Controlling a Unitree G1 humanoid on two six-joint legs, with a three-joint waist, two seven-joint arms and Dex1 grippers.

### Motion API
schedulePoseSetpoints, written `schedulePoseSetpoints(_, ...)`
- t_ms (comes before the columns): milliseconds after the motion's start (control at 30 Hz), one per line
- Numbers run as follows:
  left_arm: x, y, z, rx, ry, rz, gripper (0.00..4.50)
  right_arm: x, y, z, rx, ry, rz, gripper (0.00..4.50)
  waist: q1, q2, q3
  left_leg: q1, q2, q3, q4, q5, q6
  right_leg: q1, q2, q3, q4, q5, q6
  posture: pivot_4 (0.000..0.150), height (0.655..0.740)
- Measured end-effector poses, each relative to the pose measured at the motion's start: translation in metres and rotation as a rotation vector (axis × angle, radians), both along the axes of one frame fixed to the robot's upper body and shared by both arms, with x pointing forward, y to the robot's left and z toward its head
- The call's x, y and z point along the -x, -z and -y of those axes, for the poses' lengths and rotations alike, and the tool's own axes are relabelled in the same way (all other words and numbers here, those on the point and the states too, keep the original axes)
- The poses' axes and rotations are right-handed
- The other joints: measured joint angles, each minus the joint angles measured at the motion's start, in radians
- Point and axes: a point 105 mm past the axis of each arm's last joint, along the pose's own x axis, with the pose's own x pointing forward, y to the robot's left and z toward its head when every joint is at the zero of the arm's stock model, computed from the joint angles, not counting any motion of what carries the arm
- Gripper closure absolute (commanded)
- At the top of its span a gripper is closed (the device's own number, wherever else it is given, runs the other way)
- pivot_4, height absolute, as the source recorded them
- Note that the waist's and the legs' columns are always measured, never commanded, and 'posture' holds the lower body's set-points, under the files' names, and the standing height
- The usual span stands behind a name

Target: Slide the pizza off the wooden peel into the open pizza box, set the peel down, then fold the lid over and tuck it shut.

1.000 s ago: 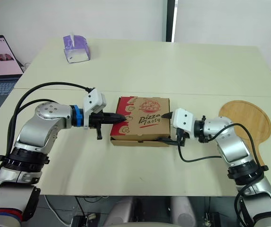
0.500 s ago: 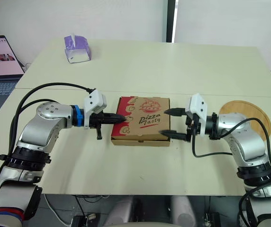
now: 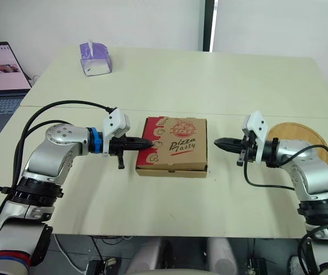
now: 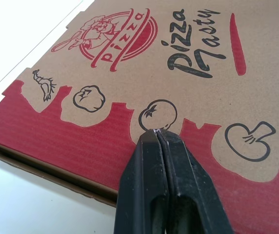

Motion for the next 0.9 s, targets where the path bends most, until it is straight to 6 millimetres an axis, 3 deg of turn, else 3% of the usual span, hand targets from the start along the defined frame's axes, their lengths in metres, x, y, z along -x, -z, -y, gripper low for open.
schedulePoseSetpoints(133,0.000,0.000,0.000,-0.003,-0.001,0.000,4.50,0.010,0.023,-0.009,0.065,-0.066,-0.015,4.46,-0.002,0.000,0.000,0.000,0.000,0.001,0.000,0.000,0.000,0.000,0.000,0.001,0.000,0.000,0.000,0.150,0.7400)
schedulePoseSetpoints(300,0.000,0.000,0.000,-0.003,0.000,0.000,4.50,0.013,0.030,-0.028,0.033,-0.111,-0.015,4.46,0.000,0.000,0.000,0.000,0.000,0.000,0.001,0.000,0.000,0.000,0.000,0.000,0.000,0.000,0.000,0.150,0.7400)
schedulePoseSetpoints(567,0.000,0.001,0.000,-0.005,0.000,-0.001,4.50,0.011,0.028,-0.034,0.014,-0.112,-0.013,4.46,-0.001,0.000,0.000,0.000,0.000,0.000,0.001,0.001,-0.002,0.000,0.000,0.000,0.000,0.000,0.000,0.150,0.7400)
schedulePoseSetpoints(767,0.000,0.002,0.001,-0.006,0.001,-0.002,4.50,0.001,0.027,-0.013,0.088,-0.069,0.011,4.46,-0.001,0.000,0.000,0.000,0.000,0.000,0.001,0.001,-0.001,0.000,0.000,0.001,0.000,0.000,0.000,0.150,0.7400)
schedulePoseSetpoints(900,0.000,0.002,0.001,-0.006,0.002,-0.002,4.50,-0.012,-0.002,-0.013,0.031,-0.054,0.079,4.46,-0.003,0.000,0.000,0.000,0.001,0.000,0.001,0.001,-0.002,0.000,0.001,0.000,0.001,0.000,0.000,0.150,0.7400)
